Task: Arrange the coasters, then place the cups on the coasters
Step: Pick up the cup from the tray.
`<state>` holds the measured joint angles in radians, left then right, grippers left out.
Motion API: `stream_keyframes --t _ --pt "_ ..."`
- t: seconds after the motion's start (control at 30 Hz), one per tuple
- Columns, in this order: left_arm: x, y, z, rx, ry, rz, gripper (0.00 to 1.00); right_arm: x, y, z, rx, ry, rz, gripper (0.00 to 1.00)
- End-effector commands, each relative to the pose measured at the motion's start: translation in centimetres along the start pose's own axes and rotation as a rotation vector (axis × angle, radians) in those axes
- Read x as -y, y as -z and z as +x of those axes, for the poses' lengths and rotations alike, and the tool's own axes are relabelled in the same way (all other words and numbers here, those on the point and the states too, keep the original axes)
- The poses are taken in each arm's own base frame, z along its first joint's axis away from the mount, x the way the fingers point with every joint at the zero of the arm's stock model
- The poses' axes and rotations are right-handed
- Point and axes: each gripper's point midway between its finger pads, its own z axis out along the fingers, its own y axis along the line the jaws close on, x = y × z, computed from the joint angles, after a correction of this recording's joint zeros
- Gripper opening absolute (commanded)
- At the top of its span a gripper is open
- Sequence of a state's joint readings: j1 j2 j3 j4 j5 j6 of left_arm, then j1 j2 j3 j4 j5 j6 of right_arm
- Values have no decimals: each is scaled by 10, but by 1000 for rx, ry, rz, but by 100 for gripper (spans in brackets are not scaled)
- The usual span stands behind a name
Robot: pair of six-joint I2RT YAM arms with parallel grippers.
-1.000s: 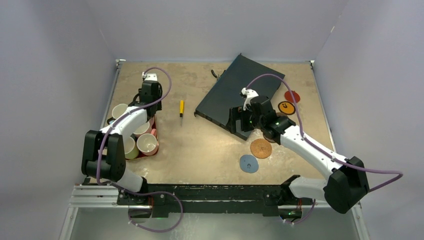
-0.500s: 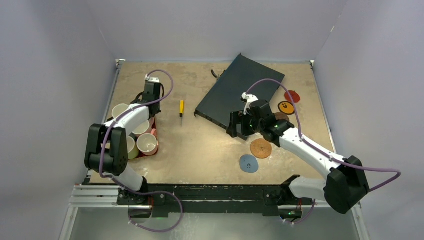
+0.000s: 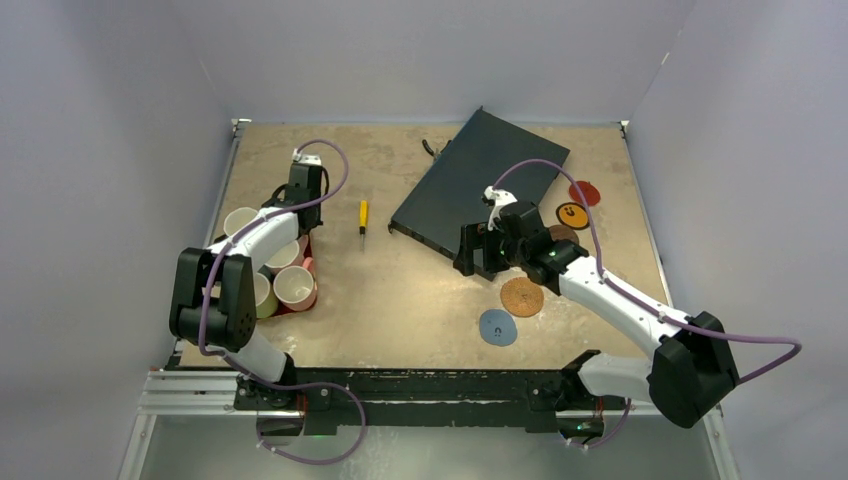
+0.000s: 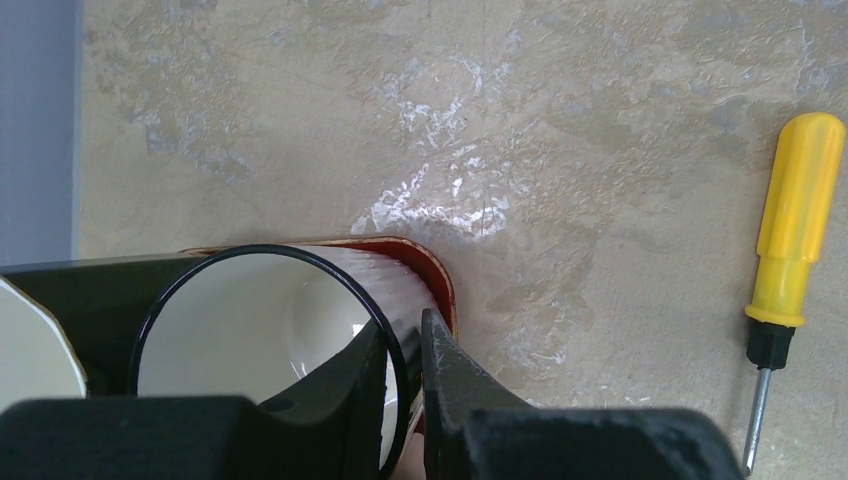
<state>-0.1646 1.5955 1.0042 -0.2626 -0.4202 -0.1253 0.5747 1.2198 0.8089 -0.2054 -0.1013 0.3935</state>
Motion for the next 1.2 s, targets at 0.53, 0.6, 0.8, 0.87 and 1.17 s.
stream_keyframes --t 0.53,0.6,0.8,0.87,1.17 --pt "-21 44 -76 284 36 6 0 -3 9 3 18 -19 -27 98" --pt "-23 48 -78 288 37 1 0 -3 9 3 20 -21 -26 98" --pt "-32 56 -91 320 44 -31 0 -3 11 1 25 -25 -23 98" --pt "-32 56 -94 319 45 -37 0 -4 12 0 28 -25 -23 98" --pt "-28 56 -102 325 41 -16 0 -4 14 -1 28 -29 -18 98"
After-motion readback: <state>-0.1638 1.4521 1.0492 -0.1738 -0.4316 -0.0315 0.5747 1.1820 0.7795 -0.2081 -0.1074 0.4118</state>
